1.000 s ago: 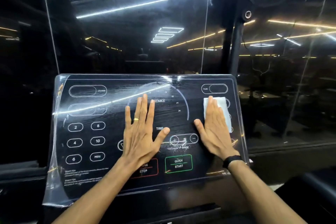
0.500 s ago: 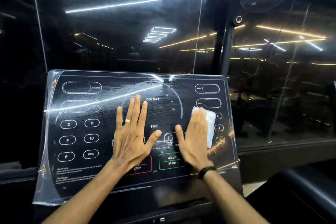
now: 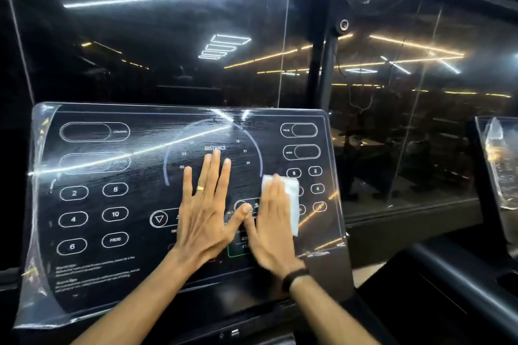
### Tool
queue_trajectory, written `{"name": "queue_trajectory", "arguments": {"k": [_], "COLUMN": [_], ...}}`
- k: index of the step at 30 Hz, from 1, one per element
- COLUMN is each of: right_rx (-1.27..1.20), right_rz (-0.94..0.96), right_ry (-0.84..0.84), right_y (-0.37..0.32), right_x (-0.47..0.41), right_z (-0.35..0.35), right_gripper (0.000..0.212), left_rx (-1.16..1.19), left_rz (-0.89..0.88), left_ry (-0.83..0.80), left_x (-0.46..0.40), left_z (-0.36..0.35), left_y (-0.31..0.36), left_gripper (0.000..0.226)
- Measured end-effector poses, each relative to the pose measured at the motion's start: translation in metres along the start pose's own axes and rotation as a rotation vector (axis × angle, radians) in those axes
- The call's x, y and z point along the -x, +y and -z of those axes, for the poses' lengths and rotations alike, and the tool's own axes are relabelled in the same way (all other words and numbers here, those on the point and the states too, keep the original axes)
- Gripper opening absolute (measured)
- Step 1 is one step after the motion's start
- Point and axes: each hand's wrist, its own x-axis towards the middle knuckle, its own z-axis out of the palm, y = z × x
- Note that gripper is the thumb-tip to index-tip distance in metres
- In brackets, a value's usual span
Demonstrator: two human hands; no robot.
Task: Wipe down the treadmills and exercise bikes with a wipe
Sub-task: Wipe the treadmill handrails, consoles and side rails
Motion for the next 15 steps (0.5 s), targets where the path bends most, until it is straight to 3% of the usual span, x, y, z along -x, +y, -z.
{"name": "queue_trajectory", "arguments": {"k": [2,6,8,11,13,15], "right_rx": [0.036,0.07,0.034,-0.033,-0.006,-0.006], "right_rz": [0.066,-0.204,-0.386,-0.563,-0.502,-0.318], "right_ry": [-0.017,0.21,0.268,0.213,0.128,0.06], "right_y": [0.021,0.064,0.067,0.039,0.016,0.0], "right_x": [-0.039,-0.058,-0.026,0.037,0.053,0.043], "right_z": [0.019,0.042,0.028,-0.013,-0.03,-0.028], "right_gripper": [0.081,0.064,0.072,0.088,0.094,0.098], "left_rx": [0.001,-0.001,-0.001,-0.011,-0.013,-0.01], "left_rz": [-0.008,-0.021,-0.021,-0.017,-0.011,-0.016], "left_ry": [-0.007,-0.032,-0.046,-0.048,-0.046,-0.032], "left_x": [-0.001,0.011,0.018,0.021,0.017,0.009], "left_z": [0.0,-0.003,-0.006,-0.008,-0.008,-0.008], "left_y": [0.005,0.008,0.007,0.004,0.004,0.009], "left_gripper": [0.086,0.087,0.087,0.087,0.086,0.085]}}
